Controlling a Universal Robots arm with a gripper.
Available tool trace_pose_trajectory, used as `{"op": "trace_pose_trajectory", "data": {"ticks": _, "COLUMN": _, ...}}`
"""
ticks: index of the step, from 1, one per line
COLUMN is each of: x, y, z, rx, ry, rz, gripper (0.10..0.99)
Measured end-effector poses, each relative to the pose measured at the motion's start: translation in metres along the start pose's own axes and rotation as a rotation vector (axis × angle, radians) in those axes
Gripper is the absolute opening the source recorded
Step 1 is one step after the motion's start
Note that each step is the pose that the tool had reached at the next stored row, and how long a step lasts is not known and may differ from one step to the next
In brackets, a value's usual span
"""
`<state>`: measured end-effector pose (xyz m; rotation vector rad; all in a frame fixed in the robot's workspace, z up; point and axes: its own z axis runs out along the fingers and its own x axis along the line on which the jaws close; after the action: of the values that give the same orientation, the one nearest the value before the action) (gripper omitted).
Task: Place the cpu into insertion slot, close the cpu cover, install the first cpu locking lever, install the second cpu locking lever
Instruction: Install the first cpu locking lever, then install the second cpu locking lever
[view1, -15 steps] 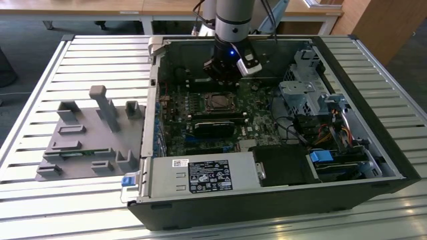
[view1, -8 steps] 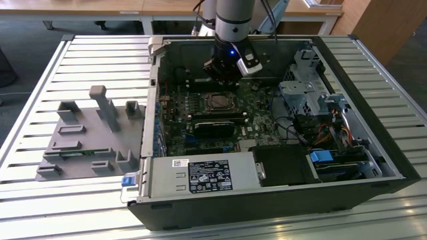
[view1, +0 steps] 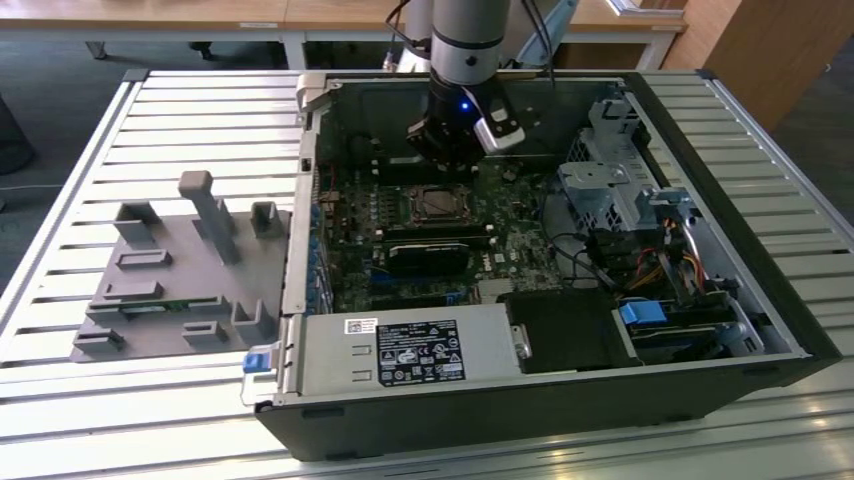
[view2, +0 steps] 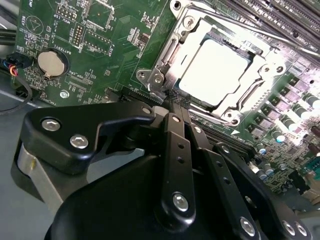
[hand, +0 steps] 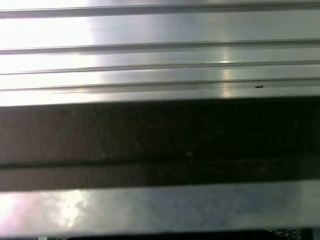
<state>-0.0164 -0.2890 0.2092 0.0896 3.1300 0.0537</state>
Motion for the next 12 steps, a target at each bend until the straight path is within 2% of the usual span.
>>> {"op": "trace_pose_trajectory", "data": {"ticks": 12, "x": -0.0001, "y": -0.0025, "z": -0.0001, "rx": 0.0, "ry": 0.0, "rz": 0.0, "gripper": 0.106}}
